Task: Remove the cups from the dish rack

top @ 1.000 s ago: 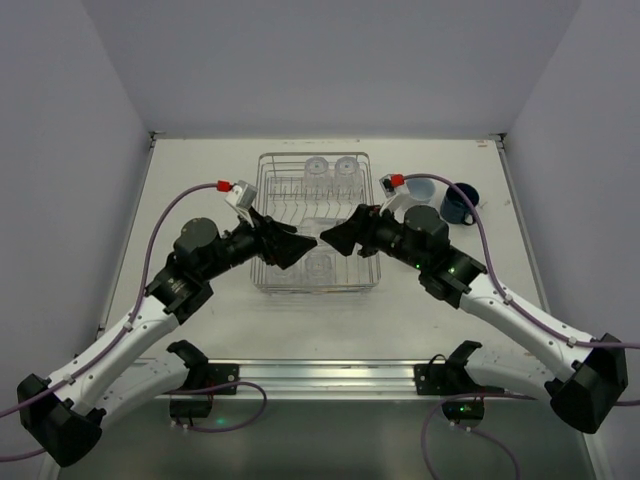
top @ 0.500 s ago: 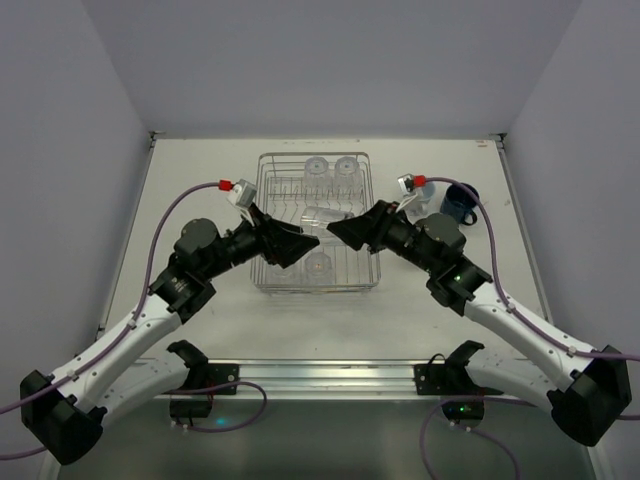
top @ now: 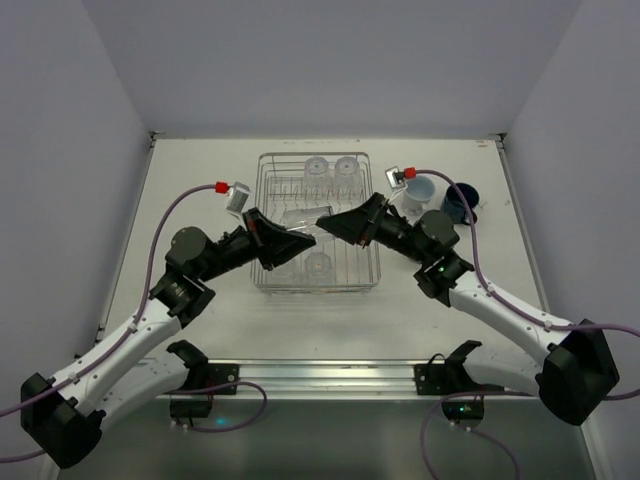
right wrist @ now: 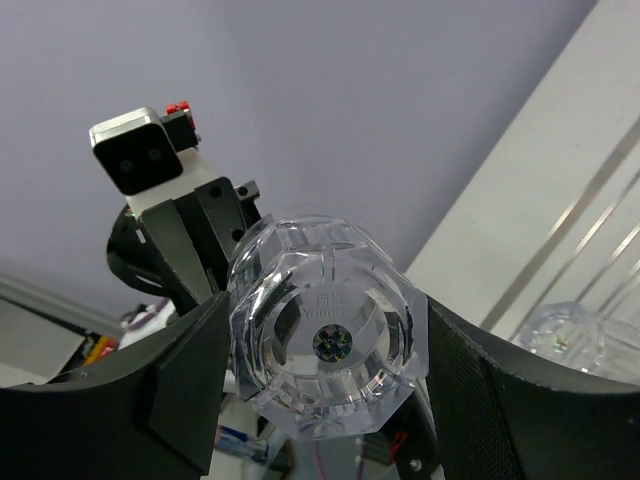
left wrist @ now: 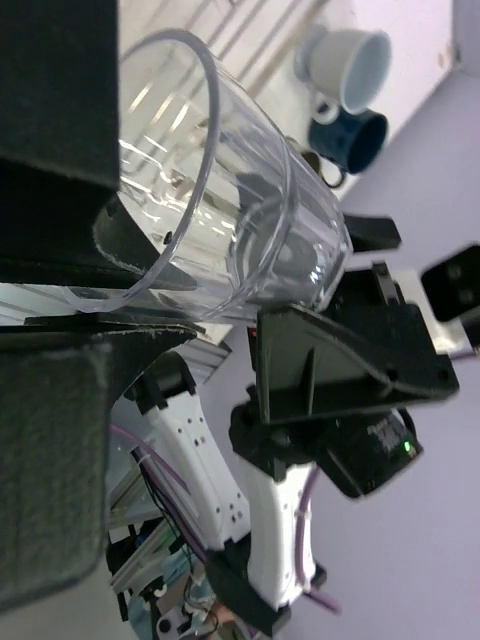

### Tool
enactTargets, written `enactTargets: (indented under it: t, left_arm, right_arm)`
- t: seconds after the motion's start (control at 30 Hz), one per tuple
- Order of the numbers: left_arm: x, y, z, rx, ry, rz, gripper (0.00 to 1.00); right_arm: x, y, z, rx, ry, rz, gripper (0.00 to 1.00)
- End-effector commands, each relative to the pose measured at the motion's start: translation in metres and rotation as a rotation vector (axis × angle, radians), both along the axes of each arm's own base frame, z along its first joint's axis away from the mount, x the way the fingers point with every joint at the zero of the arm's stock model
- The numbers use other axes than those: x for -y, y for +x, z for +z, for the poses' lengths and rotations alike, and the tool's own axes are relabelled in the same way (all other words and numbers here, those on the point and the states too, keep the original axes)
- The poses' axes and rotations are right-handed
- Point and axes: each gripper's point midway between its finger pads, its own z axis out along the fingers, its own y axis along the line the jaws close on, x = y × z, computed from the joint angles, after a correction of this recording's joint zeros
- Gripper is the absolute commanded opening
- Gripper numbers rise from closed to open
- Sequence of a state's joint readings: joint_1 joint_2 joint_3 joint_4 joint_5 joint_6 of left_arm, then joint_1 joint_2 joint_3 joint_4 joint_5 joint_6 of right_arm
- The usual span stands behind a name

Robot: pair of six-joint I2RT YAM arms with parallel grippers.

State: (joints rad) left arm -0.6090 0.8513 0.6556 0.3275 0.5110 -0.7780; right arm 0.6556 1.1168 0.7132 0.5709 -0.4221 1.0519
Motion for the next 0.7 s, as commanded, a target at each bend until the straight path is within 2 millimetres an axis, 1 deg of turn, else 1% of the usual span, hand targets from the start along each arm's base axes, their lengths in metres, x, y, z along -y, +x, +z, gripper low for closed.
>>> enactTargets:
  t: [0.0,0.03,0.07,0.13,0.17,0.23,0.27,0.3,0.33,0.37,0.4,0.57,0.6,0.63,0.67]
  left_arm:
    - [-0.004,-0.009,0.030,0.121,-0.069,-0.013,0.06]
    - [-0.004,-0.009,0.031,0.124,-0.071,-0.007,0.02]
    - [-0.006,-0.006,0.032,0.129,-0.076,0.012,0.00]
    - [-0.009,-0.006,0.037,0.144,-0.093,0.031,0.00]
    - [-0.012,-0.004,0.043,0.158,-0.111,0.054,0.00]
    - [-0.016,-0.003,0.052,0.180,-0.127,0.077,0.00]
    - [-0.018,0.001,0.053,0.176,-0.123,0.106,0.00]
    - [-0.019,0.004,0.055,0.179,-0.120,0.123,0.00]
    - [-0.021,0.009,0.058,0.173,-0.113,0.154,0.00]
    - [-0.023,0.012,0.060,0.180,-0.105,0.173,0.00]
    - [-0.025,0.014,0.067,0.191,-0.109,0.191,0.00]
    - [-0.034,0.028,0.073,0.206,-0.081,0.283,0.00]
    - [-0.036,0.033,0.071,0.196,-0.057,0.311,0.00]
    - [-0.039,0.041,0.076,0.190,-0.035,0.350,0.00]
    - [-0.048,0.055,0.060,0.149,0.046,0.431,0.00]
  right_arm:
    - [-0.006,-0.007,0.012,0.021,0.063,0.054,0.30]
    - [-0.008,-0.008,0.008,0.003,0.062,0.065,0.37]
    - [-0.010,-0.006,0.004,-0.009,0.059,0.074,0.51]
    - [-0.014,-0.009,0.001,-0.035,0.070,0.109,0.65]
    - [-0.017,-0.008,-0.004,-0.052,0.068,0.123,0.75]
    - [-0.020,-0.010,-0.004,-0.065,0.069,0.152,0.81]
    - [-0.020,-0.009,-0.005,-0.068,0.071,0.151,0.84]
    - [-0.020,-0.008,-0.005,-0.071,0.071,0.146,0.93]
    - [-0.020,-0.007,-0.005,-0.074,0.071,0.138,0.97]
    - [-0.019,-0.006,-0.007,-0.077,0.071,0.132,0.99]
    - [-0.017,-0.006,-0.007,-0.074,0.070,0.125,0.99]
    - [-0.008,-0.001,-0.009,-0.079,0.079,0.073,0.99]
    - [-0.003,0.003,-0.009,-0.080,0.082,0.055,0.99]
    - [0.002,0.002,-0.009,-0.076,0.087,0.040,0.99]
    - [0.005,0.003,-0.009,-0.075,0.090,0.027,0.99]
